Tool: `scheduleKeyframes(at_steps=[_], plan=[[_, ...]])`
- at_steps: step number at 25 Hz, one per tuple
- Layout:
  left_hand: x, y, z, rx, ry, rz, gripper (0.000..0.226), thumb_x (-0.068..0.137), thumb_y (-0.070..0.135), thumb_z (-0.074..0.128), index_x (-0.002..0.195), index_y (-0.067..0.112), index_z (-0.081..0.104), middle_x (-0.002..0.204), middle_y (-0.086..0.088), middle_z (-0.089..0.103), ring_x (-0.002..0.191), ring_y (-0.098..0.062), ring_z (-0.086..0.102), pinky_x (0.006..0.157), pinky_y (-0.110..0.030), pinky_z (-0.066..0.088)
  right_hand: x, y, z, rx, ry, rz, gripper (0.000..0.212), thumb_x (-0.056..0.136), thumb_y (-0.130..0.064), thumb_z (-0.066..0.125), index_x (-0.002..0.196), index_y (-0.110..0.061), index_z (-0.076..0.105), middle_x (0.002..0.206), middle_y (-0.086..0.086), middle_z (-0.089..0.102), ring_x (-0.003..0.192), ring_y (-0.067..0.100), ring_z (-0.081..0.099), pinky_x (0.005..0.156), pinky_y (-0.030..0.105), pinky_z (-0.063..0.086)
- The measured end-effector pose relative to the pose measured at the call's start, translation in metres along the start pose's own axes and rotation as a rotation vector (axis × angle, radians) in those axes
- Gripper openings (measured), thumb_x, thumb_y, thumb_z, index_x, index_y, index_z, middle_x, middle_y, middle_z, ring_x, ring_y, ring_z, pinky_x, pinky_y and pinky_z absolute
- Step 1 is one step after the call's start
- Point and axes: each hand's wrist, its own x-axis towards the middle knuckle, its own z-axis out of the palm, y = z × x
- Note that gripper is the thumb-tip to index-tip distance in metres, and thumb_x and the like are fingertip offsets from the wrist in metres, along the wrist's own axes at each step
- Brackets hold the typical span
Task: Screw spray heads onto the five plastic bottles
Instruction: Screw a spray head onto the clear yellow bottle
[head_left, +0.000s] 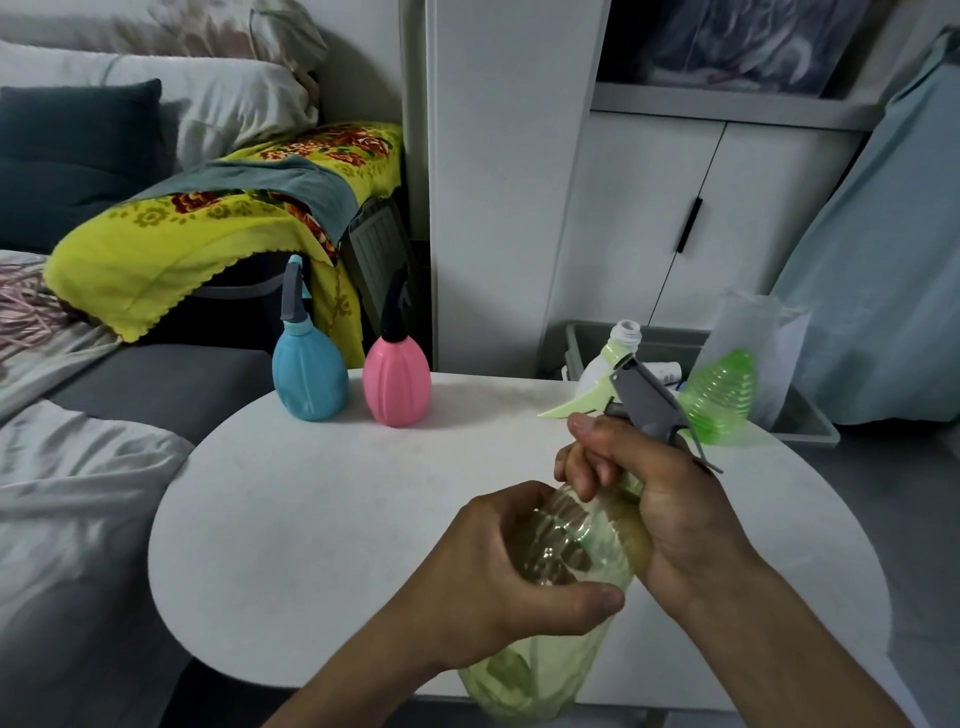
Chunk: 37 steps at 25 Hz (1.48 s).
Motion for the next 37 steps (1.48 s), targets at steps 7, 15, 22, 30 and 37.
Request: scheduleKeyframes(at_steps=[7,15,22,30,37], plan=[[0.001,-0.013,-0.012,0.310,0.098,-0.058,0.086,0.051,0.051,0.090,0.119,0.058,0.037,0.109,0.028,0.059,0.100,0.007,0.058,0.082,-0.026,0.056,0.016,0.003,-0.018,-0.178,0.129,-0.044,0.030,0.059,-0.048,0.086,0.069,-0.023,0.072,0.082,0.000,0.076,0.081,0.015,0.070,0.071,0.030,0.052],[0.019,-0.028,-0.040,0.038,0.241,-0.076,0.075,0.066,0.028,0.090,0.123,0.052,0.048,0.120,0.021,0.061,0.108,0.005,0.057,0.069,-0.008,0.051,0.016,0.041,-0.003,-0.614,0.089,0.001,0.071,0.053,-0.054,0.085,0.117,-0.037,0.059,0.115,-0.012,0.069,0.105,0.011,0.066,0.083,0.037,0.059],[0.022,-0.021,-0.082,0.089,0.439,-0.216,0.069,0.080,0.027,0.081,0.136,0.041,0.044,0.132,0.013,0.047,0.119,-0.011,0.045,0.084,-0.029,0.042,0.093,0.051,0.000,-0.640,0.244,-0.116,0.066,0.062,-0.040,0.089,0.117,-0.028,0.055,0.112,-0.007,0.068,0.101,0.014,0.066,0.073,0.023,0.052],[0.017,-0.027,-0.086,0.388,0.435,-0.148,0.062,0.081,0.048,0.072,0.132,0.048,0.037,0.121,0.027,0.036,0.118,-0.003,0.037,0.096,-0.027,0.039,0.184,0.108,-0.006,-0.855,0.268,-0.077,0.056,0.073,-0.030,0.084,0.113,-0.032,0.045,0.098,-0.012,0.057,0.091,0.016,0.057,0.074,0.026,0.042],[0.018,-0.027,-0.081,0.429,0.410,-0.137,0.059,0.082,0.048,0.070,0.131,0.049,0.038,0.117,0.030,0.036,0.116,-0.002,0.039,0.093,-0.024,0.036,0.184,0.120,-0.020,-0.904,0.240,-0.089,0.079,0.075,-0.036,0.082,0.140,-0.027,0.037,0.122,-0.005,0.060,0.110,0.026,0.061,0.083,0.031,0.048]])
